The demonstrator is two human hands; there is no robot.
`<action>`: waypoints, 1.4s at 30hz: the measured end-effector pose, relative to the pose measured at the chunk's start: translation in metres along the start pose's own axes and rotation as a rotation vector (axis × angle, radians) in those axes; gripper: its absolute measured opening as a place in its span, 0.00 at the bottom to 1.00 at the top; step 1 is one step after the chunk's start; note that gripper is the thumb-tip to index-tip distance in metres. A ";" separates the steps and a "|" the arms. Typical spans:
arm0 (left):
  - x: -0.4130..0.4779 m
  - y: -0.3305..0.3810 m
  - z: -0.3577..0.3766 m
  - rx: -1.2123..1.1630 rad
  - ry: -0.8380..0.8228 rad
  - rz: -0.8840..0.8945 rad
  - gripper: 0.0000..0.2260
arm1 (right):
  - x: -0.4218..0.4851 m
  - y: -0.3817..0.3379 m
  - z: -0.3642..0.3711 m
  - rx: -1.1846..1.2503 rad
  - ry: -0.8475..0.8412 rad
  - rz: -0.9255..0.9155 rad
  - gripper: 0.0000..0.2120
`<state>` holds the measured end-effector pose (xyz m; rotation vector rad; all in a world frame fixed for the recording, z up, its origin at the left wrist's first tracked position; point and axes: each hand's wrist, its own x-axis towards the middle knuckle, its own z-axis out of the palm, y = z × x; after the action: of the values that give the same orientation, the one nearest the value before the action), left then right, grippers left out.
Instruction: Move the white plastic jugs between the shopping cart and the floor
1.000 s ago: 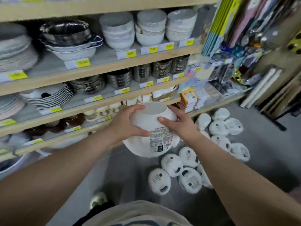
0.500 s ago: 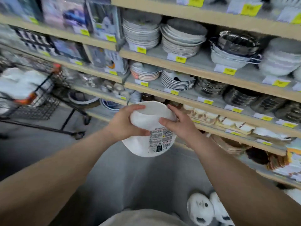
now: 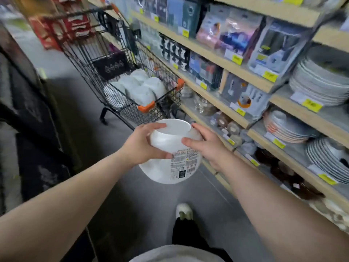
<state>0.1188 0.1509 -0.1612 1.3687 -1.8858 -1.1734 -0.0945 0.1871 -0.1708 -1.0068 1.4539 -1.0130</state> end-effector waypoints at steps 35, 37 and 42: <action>0.449 -0.141 -0.330 0.405 -0.305 0.186 0.48 | 0.459 -0.146 0.225 0.150 0.096 0.136 0.53; 0.473 -0.147 -0.322 0.428 -0.391 0.145 0.50 | 0.474 -0.137 0.218 0.148 0.129 0.175 0.55; 0.525 -0.172 -0.307 0.370 -0.553 -0.017 0.55 | 0.507 -0.118 0.215 0.101 0.167 0.274 0.59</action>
<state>0.2653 -0.4632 -0.2001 1.3323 -2.5893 -1.3598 0.0775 -0.3467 -0.2206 -0.6415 1.6090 -0.9756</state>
